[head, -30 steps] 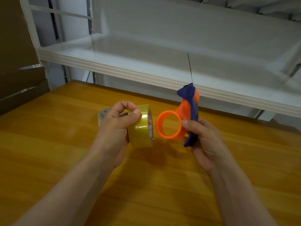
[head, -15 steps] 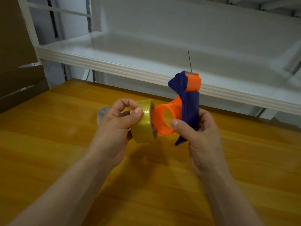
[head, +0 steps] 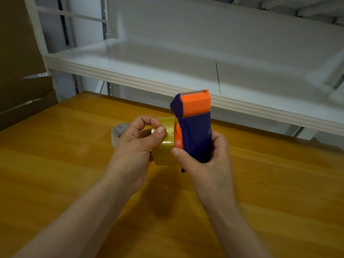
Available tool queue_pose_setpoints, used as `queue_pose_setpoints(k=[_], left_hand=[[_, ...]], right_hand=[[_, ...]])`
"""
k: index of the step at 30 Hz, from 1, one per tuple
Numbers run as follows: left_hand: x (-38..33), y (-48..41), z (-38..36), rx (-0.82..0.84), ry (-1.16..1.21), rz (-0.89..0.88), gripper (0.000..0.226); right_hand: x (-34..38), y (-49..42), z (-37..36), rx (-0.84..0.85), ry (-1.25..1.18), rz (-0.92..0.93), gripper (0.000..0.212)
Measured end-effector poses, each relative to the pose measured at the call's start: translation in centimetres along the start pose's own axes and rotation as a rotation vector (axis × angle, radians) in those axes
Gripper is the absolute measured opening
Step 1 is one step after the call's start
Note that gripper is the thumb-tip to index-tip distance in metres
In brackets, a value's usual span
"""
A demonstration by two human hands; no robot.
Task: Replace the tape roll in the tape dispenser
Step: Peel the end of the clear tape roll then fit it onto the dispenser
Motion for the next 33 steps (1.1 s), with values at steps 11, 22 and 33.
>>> queue_pose_setpoints(k=[11,22,33], left_hand=[[-0.4,0.1,0.2,0.006,0.000,-0.061,0.008],[-0.4,-0.2,0.2,0.067,-0.147,-0.036,0.005],[-0.6,0.4,-0.8,0.072,-0.274,-0.160,0.016]], right_hand=[[0.5,0.8,-1.6,0.160,0.064,0.117,0.034],[0.1,0.8,-2.2,0.454,-0.056,0.059,0.032],[-0.7,0.6,-2.7,0.446,-0.032,0.065,0.033]])
Point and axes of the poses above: each hand's wrist, its own y-axis away from the middle knuckle, its own z-axis out of the back of the hand, x = y × z, the point moved 7 cm from there along -y, towards the middle knuckle, and after that the axes turned 1 degree about -y, right-handed, at the moved point
